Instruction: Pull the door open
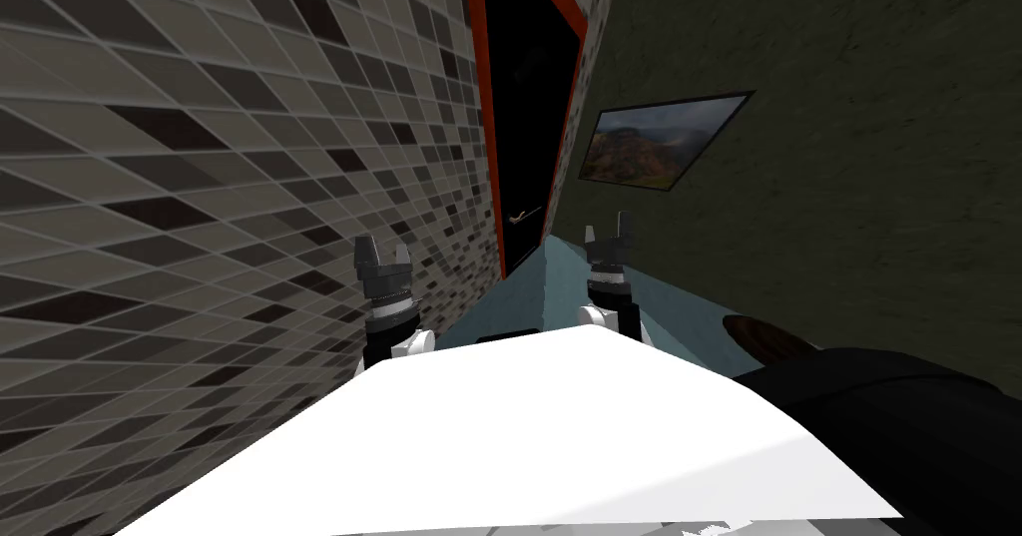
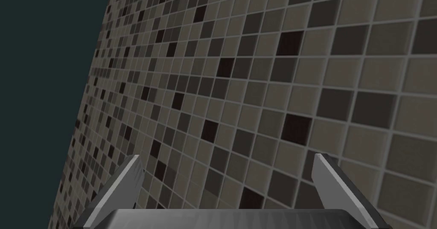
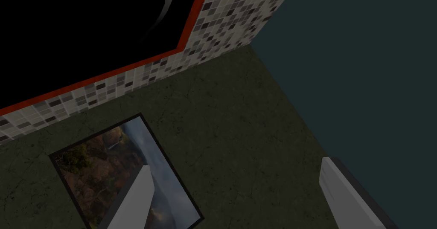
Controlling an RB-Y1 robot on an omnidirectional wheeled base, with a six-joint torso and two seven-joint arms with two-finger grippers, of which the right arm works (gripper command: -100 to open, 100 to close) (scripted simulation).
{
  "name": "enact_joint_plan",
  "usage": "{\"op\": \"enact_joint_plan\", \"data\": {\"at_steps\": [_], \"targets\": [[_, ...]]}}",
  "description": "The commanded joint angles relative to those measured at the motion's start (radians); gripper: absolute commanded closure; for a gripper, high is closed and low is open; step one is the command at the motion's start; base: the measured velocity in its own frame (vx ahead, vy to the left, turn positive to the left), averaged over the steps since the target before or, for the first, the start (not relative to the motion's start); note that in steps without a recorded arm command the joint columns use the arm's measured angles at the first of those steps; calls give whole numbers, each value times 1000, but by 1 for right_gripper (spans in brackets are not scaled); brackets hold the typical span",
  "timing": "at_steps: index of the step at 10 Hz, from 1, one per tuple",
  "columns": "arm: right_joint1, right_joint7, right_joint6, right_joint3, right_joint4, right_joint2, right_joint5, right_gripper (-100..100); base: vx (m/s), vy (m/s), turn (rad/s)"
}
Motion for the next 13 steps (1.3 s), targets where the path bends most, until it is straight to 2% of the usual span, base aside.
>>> {"op": "enact_joint_plan", "data": {"at_steps": [1, 4, 10, 11, 13], "targets": [[-14, 0, -4, 0, 29, -6, 1, -100, 71, -126, 164], [-41, -1, -11, 0, 88, -16, 2, -100, 34, -49, 109], [-130, -2, -35, 1, 270, -48, 7, -100, 50, -87, 162], [-130, -2, -35, 1, 279, -48, 7, -100, 45, -74, 55], [-168, -2, -45, 1, 343, -61, 9, -100, 53, -83, 157]]}}
